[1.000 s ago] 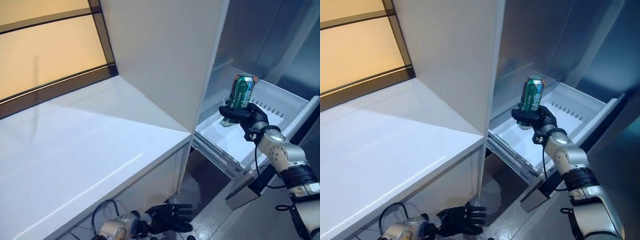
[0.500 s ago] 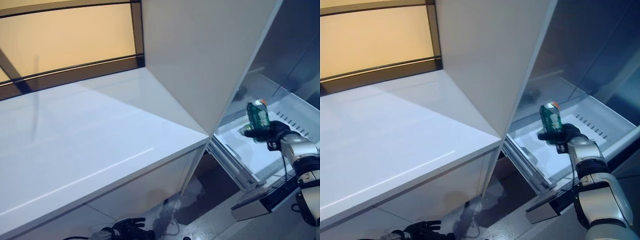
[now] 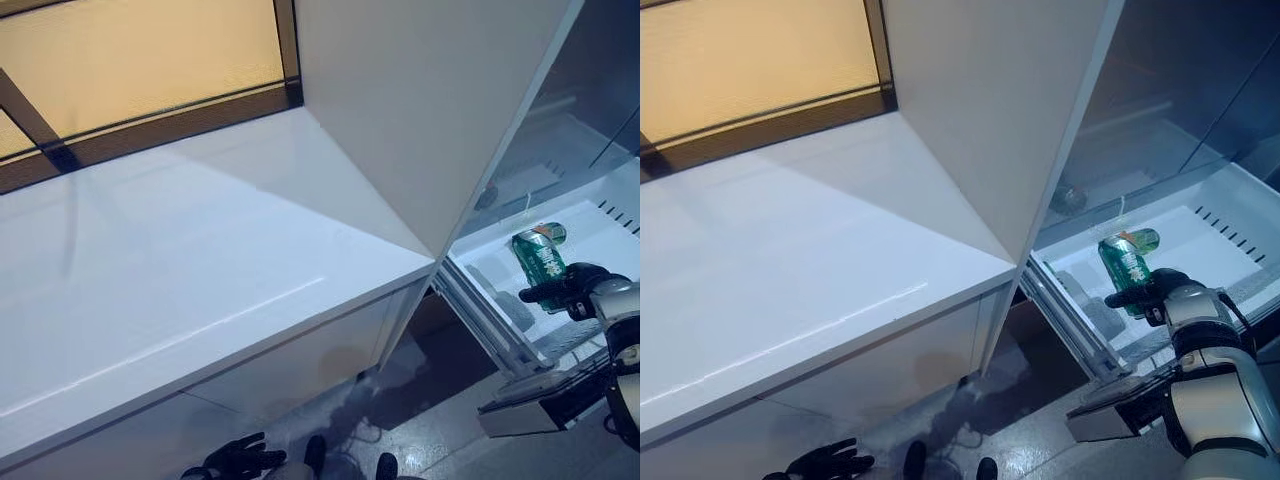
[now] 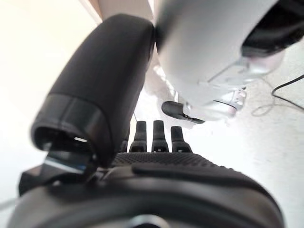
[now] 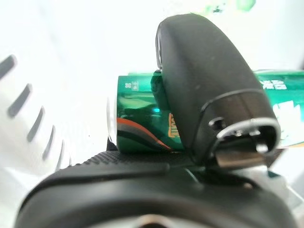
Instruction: Put drinks into fridge and close the fridge
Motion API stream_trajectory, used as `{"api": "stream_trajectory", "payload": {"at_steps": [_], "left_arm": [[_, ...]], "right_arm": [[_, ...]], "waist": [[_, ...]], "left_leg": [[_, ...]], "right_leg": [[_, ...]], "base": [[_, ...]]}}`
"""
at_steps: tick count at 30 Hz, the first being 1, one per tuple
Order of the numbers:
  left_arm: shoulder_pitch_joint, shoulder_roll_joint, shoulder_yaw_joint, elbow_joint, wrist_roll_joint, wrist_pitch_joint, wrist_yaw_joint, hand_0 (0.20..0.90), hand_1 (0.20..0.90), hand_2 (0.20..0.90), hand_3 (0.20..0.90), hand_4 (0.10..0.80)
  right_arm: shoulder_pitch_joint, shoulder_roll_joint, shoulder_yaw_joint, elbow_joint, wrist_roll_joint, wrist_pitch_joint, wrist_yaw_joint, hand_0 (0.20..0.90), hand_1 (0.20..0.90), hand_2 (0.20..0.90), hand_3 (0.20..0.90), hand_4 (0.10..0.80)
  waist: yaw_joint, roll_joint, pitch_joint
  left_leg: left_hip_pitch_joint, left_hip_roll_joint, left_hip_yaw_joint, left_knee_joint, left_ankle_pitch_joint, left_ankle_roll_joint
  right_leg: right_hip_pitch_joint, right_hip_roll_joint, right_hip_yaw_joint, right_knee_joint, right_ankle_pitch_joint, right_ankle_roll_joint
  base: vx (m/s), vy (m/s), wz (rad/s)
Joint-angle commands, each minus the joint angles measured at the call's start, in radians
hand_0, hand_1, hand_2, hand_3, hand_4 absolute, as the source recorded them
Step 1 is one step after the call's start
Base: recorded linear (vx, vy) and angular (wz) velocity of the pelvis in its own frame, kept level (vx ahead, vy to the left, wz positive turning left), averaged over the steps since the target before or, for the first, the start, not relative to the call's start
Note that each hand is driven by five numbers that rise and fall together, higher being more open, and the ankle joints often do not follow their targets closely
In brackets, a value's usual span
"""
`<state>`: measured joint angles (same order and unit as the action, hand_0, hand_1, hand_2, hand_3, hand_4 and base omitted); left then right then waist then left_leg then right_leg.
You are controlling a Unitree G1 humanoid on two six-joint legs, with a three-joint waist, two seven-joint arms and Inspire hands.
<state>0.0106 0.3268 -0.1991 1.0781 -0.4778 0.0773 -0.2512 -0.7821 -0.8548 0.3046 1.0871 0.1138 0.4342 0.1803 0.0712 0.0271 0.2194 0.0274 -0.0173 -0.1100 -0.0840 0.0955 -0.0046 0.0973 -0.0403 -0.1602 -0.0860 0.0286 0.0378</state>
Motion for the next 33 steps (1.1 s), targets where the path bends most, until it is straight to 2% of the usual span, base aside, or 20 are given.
{"api": "stream_trajectory", "payload": {"at_steps": [1,9,33], "left_arm": [[-0.018,0.045,-0.026,-0.030,-0.022,-0.053,0.004,0.900,0.900,0.900,0.900,0.800],[-0.041,0.048,-0.051,-0.069,-0.007,-0.055,0.000,0.900,0.900,0.900,0.900,0.800],[-0.117,0.065,-0.095,-0.086,-0.008,-0.062,-0.003,0.900,0.900,0.900,0.900,0.800]], "right_arm": [[-0.227,-0.161,0.067,-0.026,-0.009,-0.044,-0.021,0.300,0.300,0.300,0.200,0.100],[-0.183,-0.155,0.040,-0.037,-0.014,-0.059,0.015,0.300,0.300,0.300,0.200,0.100],[-0.165,-0.104,0.065,0.014,-0.079,-0.062,0.078,0.300,0.300,0.300,0.200,0.100]], "waist": [[0.014,-0.051,-0.005],[0.004,-0.047,0.019],[0.002,-0.024,0.092]], "left_leg": [[0.047,-0.026,0.072,-0.003,-0.130,0.050],[0.029,-0.027,0.079,-0.003,-0.127,0.051],[-0.035,-0.040,0.088,-0.003,-0.116,0.060]], "right_leg": [[0.000,0.074,0.035,-0.001,-0.070,-0.077],[-0.023,0.073,0.040,0.000,-0.061,-0.078],[-0.105,0.065,0.060,0.017,-0.031,-0.062]], "base": [[-0.059,-0.013,0.15],[-0.014,-0.001,0.01],[-0.022,0.017,0.00]]}}
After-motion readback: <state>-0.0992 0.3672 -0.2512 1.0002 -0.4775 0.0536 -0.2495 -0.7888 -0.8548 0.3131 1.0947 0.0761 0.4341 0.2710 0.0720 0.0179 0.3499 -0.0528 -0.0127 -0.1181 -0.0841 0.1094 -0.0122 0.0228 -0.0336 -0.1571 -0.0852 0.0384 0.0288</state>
